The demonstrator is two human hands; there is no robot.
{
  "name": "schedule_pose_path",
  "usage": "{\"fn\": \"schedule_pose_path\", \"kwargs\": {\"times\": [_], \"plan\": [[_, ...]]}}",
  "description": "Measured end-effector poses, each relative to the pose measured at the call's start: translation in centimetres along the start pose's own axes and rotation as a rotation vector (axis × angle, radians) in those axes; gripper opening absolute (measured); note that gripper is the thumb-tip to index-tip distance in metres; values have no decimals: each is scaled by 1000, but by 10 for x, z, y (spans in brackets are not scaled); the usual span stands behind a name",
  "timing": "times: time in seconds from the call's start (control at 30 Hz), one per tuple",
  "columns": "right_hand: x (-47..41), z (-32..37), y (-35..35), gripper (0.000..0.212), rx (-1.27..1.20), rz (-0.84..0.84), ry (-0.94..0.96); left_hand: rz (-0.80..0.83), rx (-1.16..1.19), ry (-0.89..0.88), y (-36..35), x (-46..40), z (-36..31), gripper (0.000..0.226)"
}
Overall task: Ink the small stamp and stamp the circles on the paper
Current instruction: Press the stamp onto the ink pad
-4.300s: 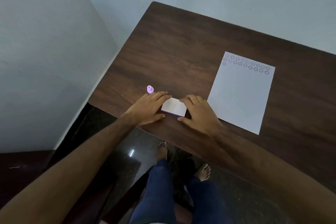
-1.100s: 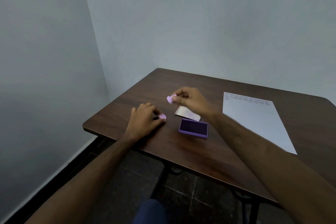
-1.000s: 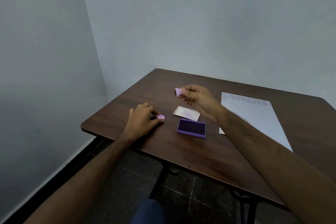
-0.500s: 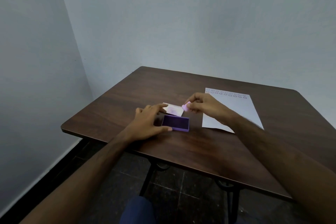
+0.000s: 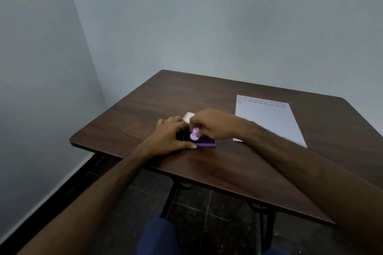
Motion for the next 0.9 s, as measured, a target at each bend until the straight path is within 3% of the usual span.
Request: {"fn": "schedule_pose_path", "kwargs": {"times": [0.17,0.27,0.37,0.57,0.67,0.9], "plan": [[-16,13,-14,6,99,181,38,0,54,1,2,0,-3,49],[-20,19,-13,18,188,216,82,-28,38,-1,6,1,-3,47],[-21,22,-13,4,257,228,89,-59,10,-2,9,2,-4,48],[-27,18,-19,24,321,270,31,-64,6,1,9,1,-3,53],[-33,16,-26,29,351,295,-21,-73,6,-8,10,2,-5,45],[-26,22,-26,13,276,318,115,-111,-13,-21,10,-2,-4,56]]}}
Point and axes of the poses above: each hand's wrist, its own x-axis away from the middle knuckle, its own y-axis out of the back of the hand, z = x × y, the point moved 10 cm from there along -x, towards the middle knuckle, and after that the axes turned 8 degrees about y, right-handed, at the moved point
